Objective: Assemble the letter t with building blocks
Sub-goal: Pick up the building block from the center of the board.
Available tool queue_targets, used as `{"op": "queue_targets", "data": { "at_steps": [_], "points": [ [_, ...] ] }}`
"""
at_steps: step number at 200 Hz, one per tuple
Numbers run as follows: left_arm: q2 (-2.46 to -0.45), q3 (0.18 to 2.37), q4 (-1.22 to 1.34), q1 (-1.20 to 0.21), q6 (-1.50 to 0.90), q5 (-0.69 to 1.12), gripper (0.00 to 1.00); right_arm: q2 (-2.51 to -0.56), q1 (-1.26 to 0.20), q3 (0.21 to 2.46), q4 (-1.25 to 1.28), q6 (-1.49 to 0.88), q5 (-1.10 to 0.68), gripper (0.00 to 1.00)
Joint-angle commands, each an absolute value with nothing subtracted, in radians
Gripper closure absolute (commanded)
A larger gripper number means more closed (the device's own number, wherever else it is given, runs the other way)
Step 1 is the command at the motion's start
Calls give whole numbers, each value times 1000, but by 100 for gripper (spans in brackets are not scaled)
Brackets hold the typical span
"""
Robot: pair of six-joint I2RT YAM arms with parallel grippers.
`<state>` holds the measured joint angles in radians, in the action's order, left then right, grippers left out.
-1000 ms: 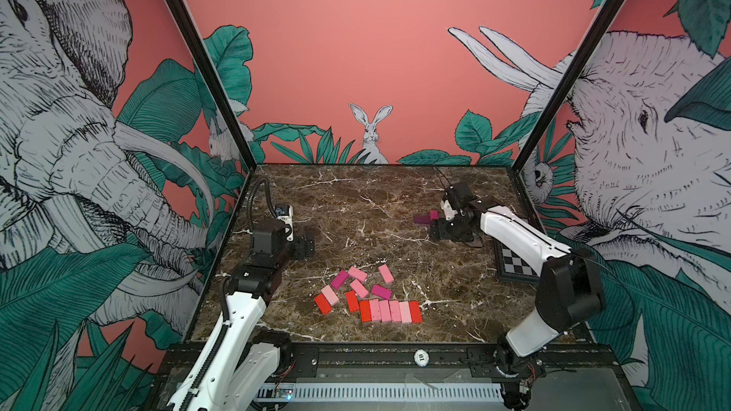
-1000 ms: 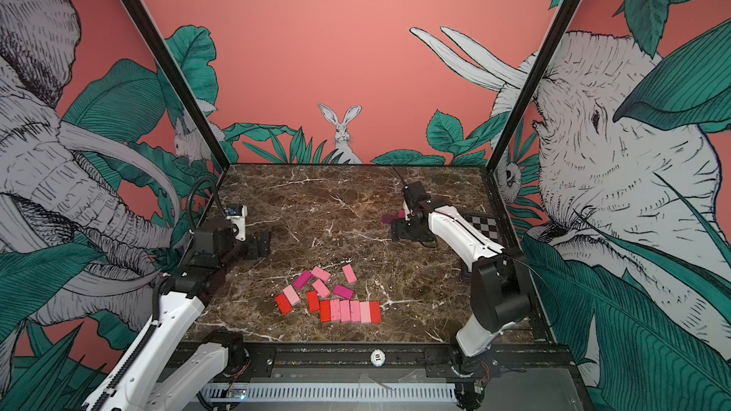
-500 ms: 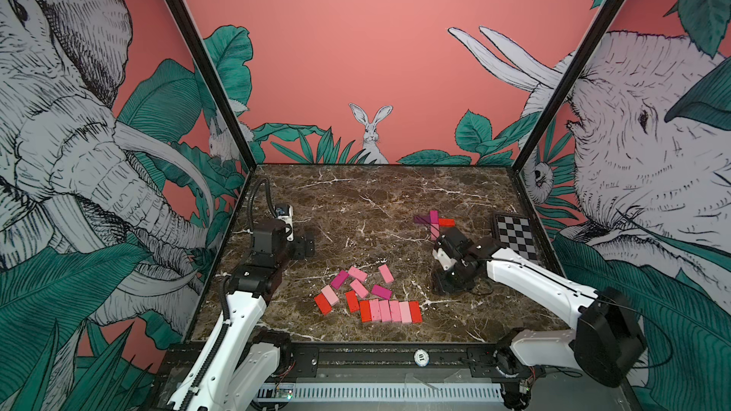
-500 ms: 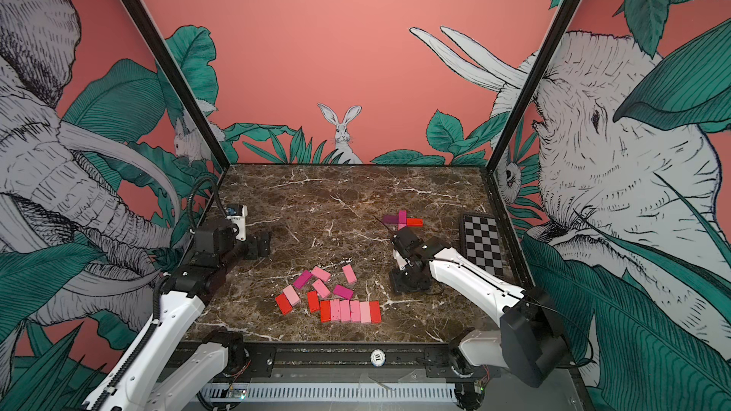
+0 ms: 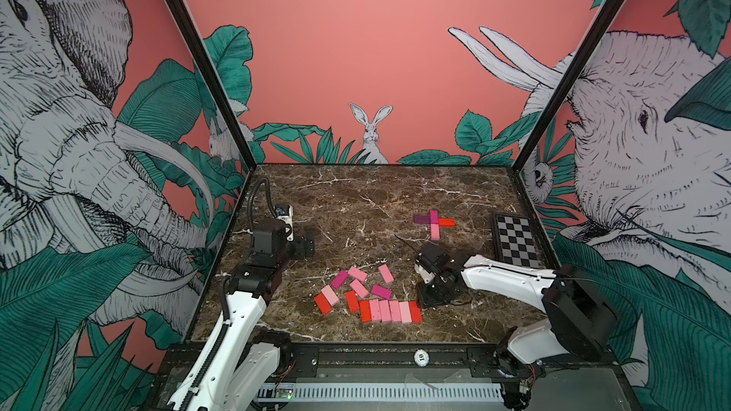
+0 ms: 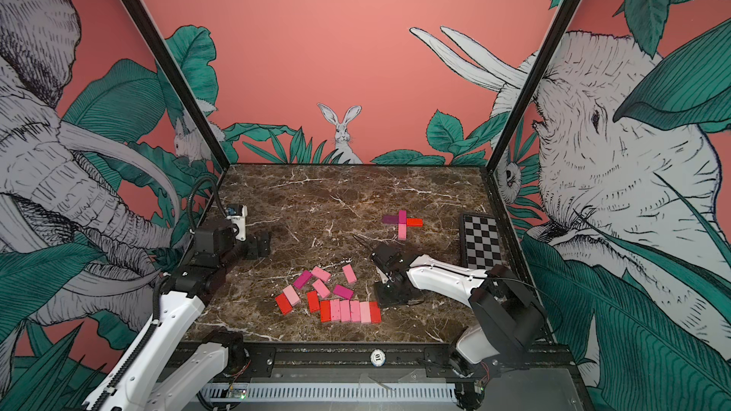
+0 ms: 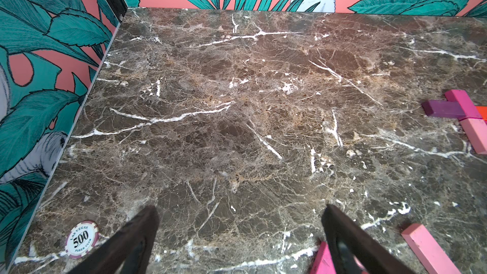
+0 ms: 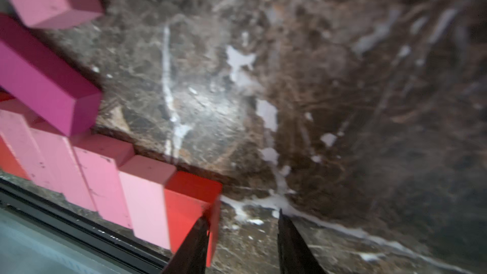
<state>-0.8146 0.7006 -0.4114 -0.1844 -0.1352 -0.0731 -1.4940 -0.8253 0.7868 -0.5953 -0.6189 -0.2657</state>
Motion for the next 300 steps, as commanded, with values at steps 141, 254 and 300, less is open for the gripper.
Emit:
{"op": "queue_targets", "data": {
  "at_steps": [141, 254, 300],
  "points": [
    [-810, 710, -414, -184, -144, -75, 1, -1545, -935, 831, -767, -700, -69, 52],
    [-820, 711, -408, -183, -143, -71, 1, -1529, -1005, 807, -811, -790, -41, 56],
    [-818, 710, -411, -184, -143, -72, 1, -1543, -1017, 819, -810, -788, -3, 66]
  ]
}}
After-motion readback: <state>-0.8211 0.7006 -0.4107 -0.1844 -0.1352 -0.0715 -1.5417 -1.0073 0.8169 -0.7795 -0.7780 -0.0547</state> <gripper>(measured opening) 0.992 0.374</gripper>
